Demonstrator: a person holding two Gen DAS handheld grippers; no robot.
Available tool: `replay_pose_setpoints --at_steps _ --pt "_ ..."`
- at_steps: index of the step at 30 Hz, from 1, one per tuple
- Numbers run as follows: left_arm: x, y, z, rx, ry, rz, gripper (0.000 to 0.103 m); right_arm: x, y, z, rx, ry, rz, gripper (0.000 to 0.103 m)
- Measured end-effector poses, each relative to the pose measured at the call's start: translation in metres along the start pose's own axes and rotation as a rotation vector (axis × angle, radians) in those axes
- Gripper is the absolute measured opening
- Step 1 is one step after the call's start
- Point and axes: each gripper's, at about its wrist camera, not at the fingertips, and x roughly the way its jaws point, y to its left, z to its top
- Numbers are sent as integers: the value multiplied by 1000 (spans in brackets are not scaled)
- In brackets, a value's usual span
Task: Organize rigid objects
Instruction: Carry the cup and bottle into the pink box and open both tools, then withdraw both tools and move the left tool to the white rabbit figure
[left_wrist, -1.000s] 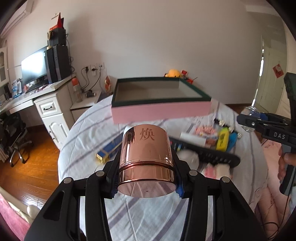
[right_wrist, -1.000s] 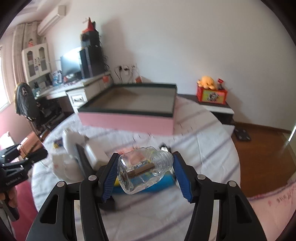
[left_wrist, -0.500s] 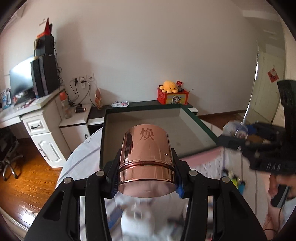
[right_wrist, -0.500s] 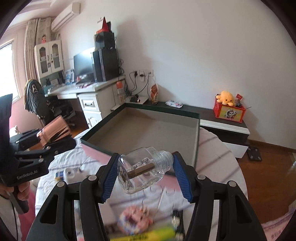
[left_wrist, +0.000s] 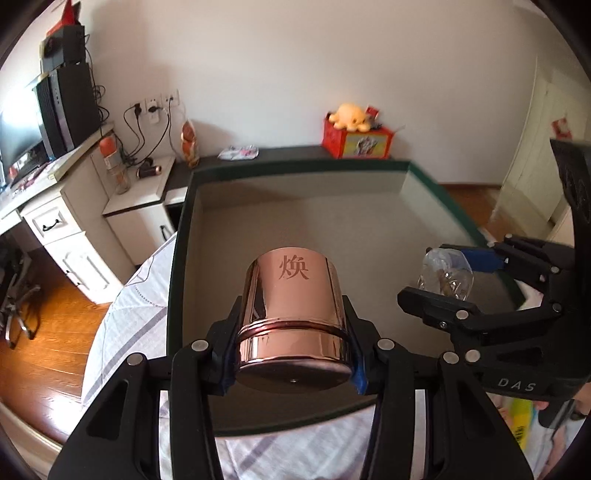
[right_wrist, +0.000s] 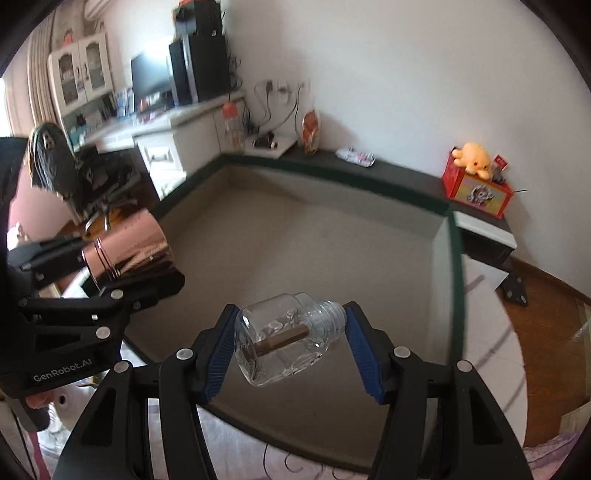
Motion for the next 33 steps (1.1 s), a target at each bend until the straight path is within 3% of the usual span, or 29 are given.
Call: replay_pose_setpoints --at_steps 10,11,14,23,27,33 --pt "11 9 0 -13 60 47 49 16 5 -2 -12 41 30 60" --pt "8 10 0 -12 47 56 54 17 5 -2 -15 45 30 60" --pt "-1 13 -2 -16 15 82 80 19 6 -1 -12 55 37 60" --pt "-35 15 -16 -2 -30 138 89 13 8 0 13 47 17 62" --pt "-53 17 -26 -24 -44 128 93 -7 12 -3 24 3 -5 76" --pt "-92 17 -44 -54 -91 127 95 -58 17 -16 32 -77 -38 80"
